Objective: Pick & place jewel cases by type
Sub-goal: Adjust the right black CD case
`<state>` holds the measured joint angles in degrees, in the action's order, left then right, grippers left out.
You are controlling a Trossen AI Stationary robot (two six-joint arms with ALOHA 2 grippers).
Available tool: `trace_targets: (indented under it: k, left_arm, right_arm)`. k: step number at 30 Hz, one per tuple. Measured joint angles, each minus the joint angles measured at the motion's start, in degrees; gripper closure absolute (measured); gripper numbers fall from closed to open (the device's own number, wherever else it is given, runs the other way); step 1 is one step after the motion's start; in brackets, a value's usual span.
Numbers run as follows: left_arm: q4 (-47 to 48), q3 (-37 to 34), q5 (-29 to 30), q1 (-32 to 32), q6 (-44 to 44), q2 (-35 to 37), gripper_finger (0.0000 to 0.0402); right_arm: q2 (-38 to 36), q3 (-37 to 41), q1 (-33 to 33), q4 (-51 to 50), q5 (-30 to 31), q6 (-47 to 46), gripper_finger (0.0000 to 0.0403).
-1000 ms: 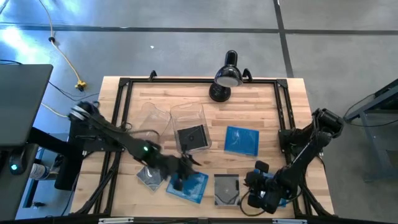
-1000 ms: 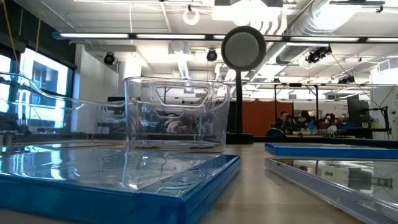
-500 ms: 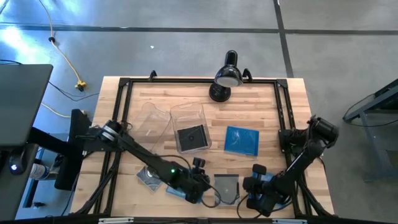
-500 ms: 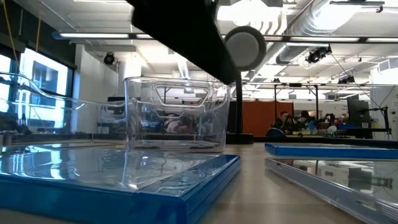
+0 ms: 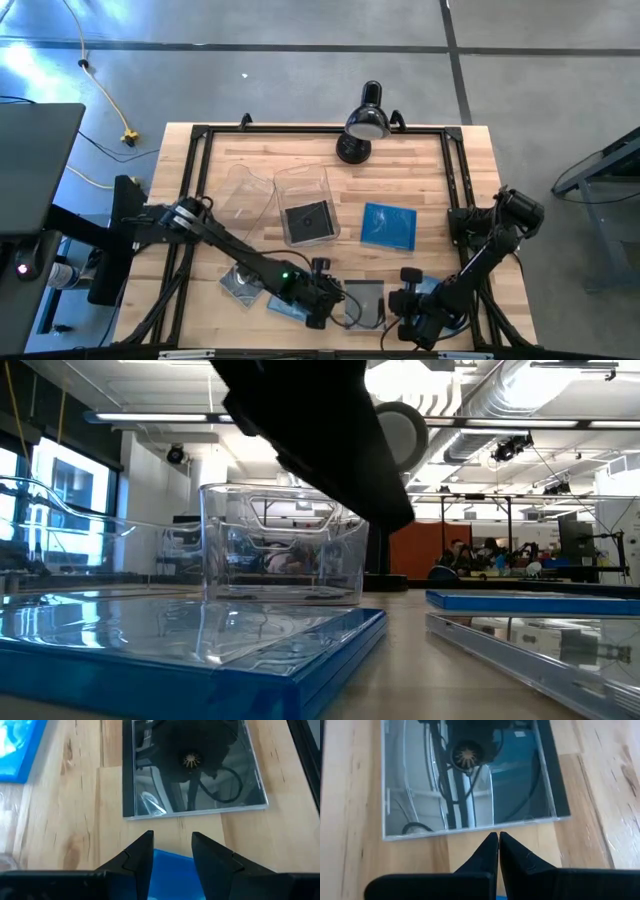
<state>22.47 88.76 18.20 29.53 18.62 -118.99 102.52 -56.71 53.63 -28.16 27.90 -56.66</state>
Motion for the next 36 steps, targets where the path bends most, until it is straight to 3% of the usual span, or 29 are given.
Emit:
trace_targets:
  k: [12, 28, 36]
  left_arm:
    - [-3.2, -0.1, -3.0, 0.1, 2.4, -2.0, 0.027]
    - [-3.2, -0.2, -4.1, 0.1, 1.8, -3.4, 0.027]
    - [-2.5, -0.1, -5.4, 0.1, 2.5, -3.4, 0.027]
  right_arm:
    - [0.0, 0.0, -0.7, 0.0, -5.3, 1.6, 0.0403]
    - [5.2, -0.1, -0.3, 4.9, -0.8, 1.6, 0.0403]
    - [5.4, 0.0, -2.2, 7.4, -2.2, 4.9, 0.0403]
